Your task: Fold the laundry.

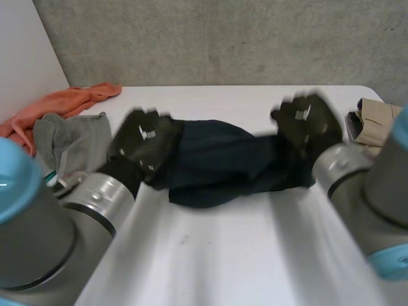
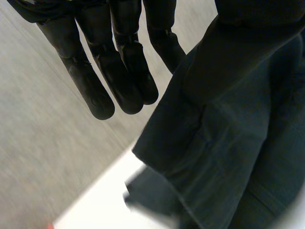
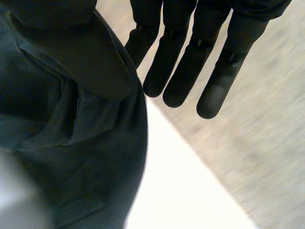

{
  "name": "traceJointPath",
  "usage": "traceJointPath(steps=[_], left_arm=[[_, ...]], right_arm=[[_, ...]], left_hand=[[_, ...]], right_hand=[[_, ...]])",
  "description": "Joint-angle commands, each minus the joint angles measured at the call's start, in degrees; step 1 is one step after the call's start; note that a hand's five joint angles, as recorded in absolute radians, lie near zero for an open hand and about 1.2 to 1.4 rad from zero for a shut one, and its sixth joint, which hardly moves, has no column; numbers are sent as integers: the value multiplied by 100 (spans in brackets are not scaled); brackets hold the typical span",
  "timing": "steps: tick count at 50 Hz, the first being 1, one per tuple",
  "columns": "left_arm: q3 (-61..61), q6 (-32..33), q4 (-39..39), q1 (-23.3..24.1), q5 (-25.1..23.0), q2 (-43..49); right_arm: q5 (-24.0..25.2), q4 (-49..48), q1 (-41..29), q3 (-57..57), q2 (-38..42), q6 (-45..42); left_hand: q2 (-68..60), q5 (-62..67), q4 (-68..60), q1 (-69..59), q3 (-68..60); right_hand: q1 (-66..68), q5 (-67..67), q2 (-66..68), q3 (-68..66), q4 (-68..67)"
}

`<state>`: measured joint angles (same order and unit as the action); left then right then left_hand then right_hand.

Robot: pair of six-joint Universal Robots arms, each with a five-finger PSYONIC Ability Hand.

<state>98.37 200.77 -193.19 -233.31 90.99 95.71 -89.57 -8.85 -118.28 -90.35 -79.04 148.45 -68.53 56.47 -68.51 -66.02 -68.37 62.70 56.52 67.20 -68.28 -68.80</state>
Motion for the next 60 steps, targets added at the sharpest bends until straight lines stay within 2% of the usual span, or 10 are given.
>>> traceJointPath(steps=[1,6,12,17,21,29,37,39,48,60], left_arm=[[-222,-372,1,23,-11,-528],[-205,-372,-8,-47,50,-239],[-204,-311,-8,-486,577,263],[-327,-258,-43,-891,824,597],[-459,-153,-17,-1058,833,677],[-538,-56,-34,-1138,789,694],[-556,-56,-34,-1093,780,703],[-573,-47,-34,-1093,780,720],[-732,-47,-34,-1111,780,843],[-758,-38,-34,-1085,780,852]], right_arm=[[528,-38,-47,808,-376,-808],[1361,-38,-108,958,491,-835],[1838,15,-257,1143,1293,-844],[1707,-64,-275,1248,1734,-756],[1042,-99,-266,1170,1366,-363],[-15,451,-91,503,374,1455],[28,2062,217,-306,143,3040],[54,2002,200,-604,126,3164],[388,1510,-477,-1300,-103,3164],[-95,885,-1215,-1336,64,3138]], left_hand=[[-1147,1353,-1149,-1398,-1163],[-1147,1353,-1149,-1398,-1163],[-1147,1353,-1149,-1398,-1163],[-1147,1353,-1149,-1398,-1163],[-1147,1353,-1149,-1398,-1163],[-1147,1353,-1149,-1398,-1163],[-1147,1353,-1149,-1398,-1163],[-1147,1353,-1149,-1398,-1163],[-1147,1353,-1149,-1398,-1163],[-1147,1353,-1149,-1398,-1163]], right_hand=[[1730,1348,1280,-1172,-1120],[1730,1348,1280,-1172,-1120],[1730,1348,1280,-1172,-1120],[-4293,-4675,-4743,4851,4902],[-4974,-5356,-5424,5532,5584],[-4624,-5006,-5074,5182,5234],[-3817,-4199,-4267,4375,4426],[-3180,-3562,-3630,3738,3790],[-3159,-3541,-3609,3717,3769],[-3411,-3793,-3861,3969,4021]])
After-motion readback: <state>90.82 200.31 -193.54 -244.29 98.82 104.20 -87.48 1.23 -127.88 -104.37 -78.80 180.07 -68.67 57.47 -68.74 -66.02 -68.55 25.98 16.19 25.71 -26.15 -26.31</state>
